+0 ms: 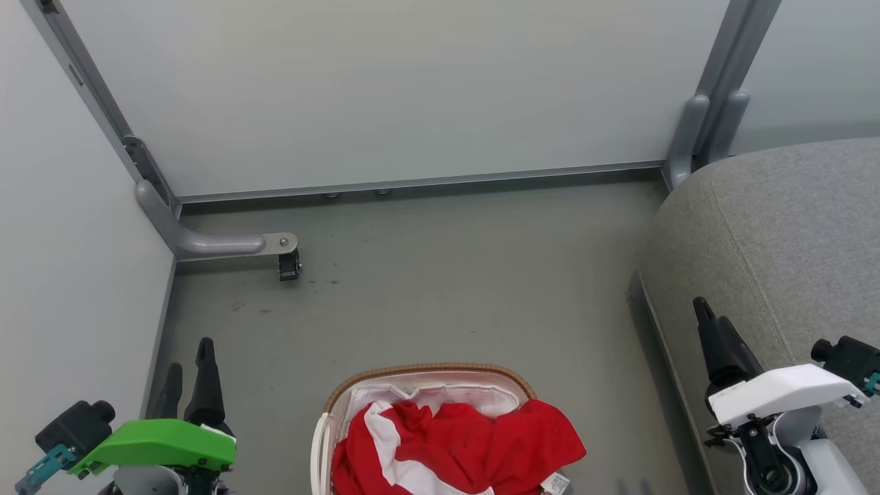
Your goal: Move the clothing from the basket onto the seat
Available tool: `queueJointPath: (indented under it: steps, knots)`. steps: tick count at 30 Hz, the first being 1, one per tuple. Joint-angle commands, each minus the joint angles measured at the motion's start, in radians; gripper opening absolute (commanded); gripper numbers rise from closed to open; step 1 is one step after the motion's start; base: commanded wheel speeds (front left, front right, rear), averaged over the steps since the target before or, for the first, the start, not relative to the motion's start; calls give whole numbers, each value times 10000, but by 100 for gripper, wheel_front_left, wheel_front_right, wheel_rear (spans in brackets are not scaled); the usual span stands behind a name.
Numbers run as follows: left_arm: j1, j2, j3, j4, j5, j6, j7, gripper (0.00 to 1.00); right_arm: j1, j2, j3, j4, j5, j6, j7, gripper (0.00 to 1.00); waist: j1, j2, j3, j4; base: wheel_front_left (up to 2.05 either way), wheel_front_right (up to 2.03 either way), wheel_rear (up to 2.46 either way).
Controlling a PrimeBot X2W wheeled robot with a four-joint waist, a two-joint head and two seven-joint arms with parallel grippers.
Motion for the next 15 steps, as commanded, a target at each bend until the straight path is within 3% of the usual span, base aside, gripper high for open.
queueJointPath:
  steps: [1, 15]
  knots:
    - [-222, 187, -59, -75, 414, 74, -117, 100, -281, -136, 66, -49, -369, 4, -108, 100, 0, -1, 0, 3, 0, 0, 0]
    - [-197, 495, -650, 20, 2196, 424, -556, 100, -346, -291, 495, 78, -2254, 4, -551, 100, 0, -1, 1, 7, 0, 0, 0]
